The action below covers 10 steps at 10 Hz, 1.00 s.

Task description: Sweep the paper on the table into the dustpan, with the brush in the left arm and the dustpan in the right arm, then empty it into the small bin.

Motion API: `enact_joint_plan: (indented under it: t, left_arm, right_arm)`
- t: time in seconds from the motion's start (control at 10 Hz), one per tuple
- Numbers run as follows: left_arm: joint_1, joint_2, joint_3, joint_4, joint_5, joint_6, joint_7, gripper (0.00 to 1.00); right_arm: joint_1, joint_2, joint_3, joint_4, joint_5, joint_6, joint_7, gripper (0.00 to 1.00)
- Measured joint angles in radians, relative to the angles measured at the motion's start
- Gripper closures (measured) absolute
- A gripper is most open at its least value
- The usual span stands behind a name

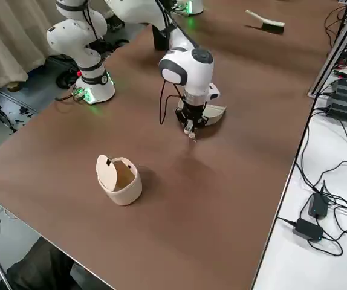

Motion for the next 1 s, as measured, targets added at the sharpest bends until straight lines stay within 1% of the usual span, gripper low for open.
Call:
enact_joint_plan:
  t: [0.2, 0.4, 0.6, 0.7, 0.9, 1.0]
  left_arm:
    - [-0.001, 0.014, -0.002, 0.000, 0.000, 0.056, 0.008, 0.00]
    - [0.003, 0.019, -0.002, 0.000, 0.000, 0.060, 0.076, 0.00]
    - [0.012, 0.018, -0.001, 0.000, 0.000, 0.060, 0.082, 0.00]
    - [0.017, 0.018, -0.001, 0.000, 0.000, 0.055, 0.086, 0.00]
    - [0.018, 0.018, -0.001, 0.000, 0.000, 0.046, 0.093, 0.00]
    - [0.018, 0.018, -0.002, 0.000, 0.000, 0.045, 0.093, 0.00]
  right_arm:
    - [-0.001, 0.011, -0.001, 0.006, 0.000, 0.004, 0.000, 0.67]
    - [-0.002, 0.013, -0.001, 0.008, 0.000, 0.005, 0.000, 0.65]
    - [-0.003, 0.014, -0.001, 0.012, -0.001, 0.009, 0.000, 0.57]
    - [-0.003, 0.015, -0.001, 0.017, -0.001, 0.009, 0.000, 0.44]
    - [-0.003, 0.015, 0.000, 0.043, -0.001, -0.005, -0.001, 0.14]
    - [-0.001, 0.015, 0.001, 0.084, -0.001, -0.065, -0.001, 0.13]
